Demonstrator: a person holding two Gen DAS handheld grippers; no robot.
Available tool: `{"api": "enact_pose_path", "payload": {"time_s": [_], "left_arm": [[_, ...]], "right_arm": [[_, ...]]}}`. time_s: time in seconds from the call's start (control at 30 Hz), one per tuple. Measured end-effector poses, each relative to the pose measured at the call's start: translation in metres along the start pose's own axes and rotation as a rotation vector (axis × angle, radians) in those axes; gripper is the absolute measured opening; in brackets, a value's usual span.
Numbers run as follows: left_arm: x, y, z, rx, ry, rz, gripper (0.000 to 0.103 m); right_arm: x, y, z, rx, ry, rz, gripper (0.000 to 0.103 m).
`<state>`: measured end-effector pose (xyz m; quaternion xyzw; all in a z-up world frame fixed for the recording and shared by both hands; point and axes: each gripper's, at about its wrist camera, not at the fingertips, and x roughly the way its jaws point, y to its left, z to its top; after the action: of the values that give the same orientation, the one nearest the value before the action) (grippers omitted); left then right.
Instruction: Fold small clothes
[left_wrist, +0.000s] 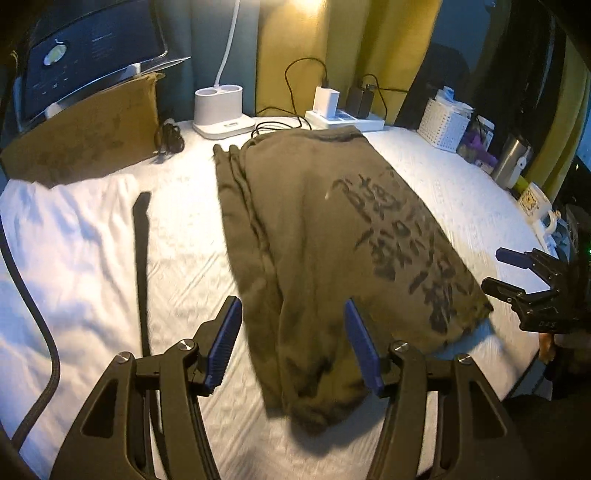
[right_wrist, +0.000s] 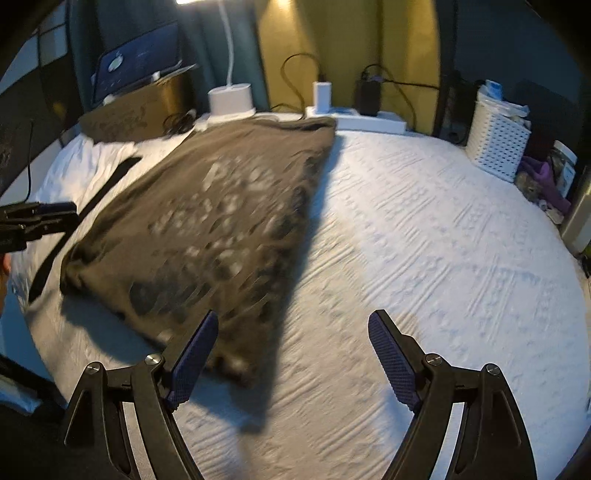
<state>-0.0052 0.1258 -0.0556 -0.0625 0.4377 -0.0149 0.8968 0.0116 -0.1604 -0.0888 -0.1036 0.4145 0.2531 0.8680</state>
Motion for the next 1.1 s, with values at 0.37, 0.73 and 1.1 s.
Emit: {"api": "enact_pose_path", "payload": {"time_s": [0.37, 0.73, 1.1], "left_arm": [[0.045, -0.002, 0.045, 0.006, -0.007, -0.03, 0.058], [0.095, 0.018, 0.065, -0.002, 0.066, 0.017, 0.058], [0.101, 0.032, 0.067, 0.017, 0.087, -0.025, 0.058]], "right_arm": [[0.025, -0.013, 0.04, -0.001, -0.005, 0.012, 0.084], [0.078, -0.016, 0.076, -0.007, 0.038, 0.013, 0.084], [0.098, -0.03, 0.076, -0.045, 0.067, -0.033, 0.084]]}}
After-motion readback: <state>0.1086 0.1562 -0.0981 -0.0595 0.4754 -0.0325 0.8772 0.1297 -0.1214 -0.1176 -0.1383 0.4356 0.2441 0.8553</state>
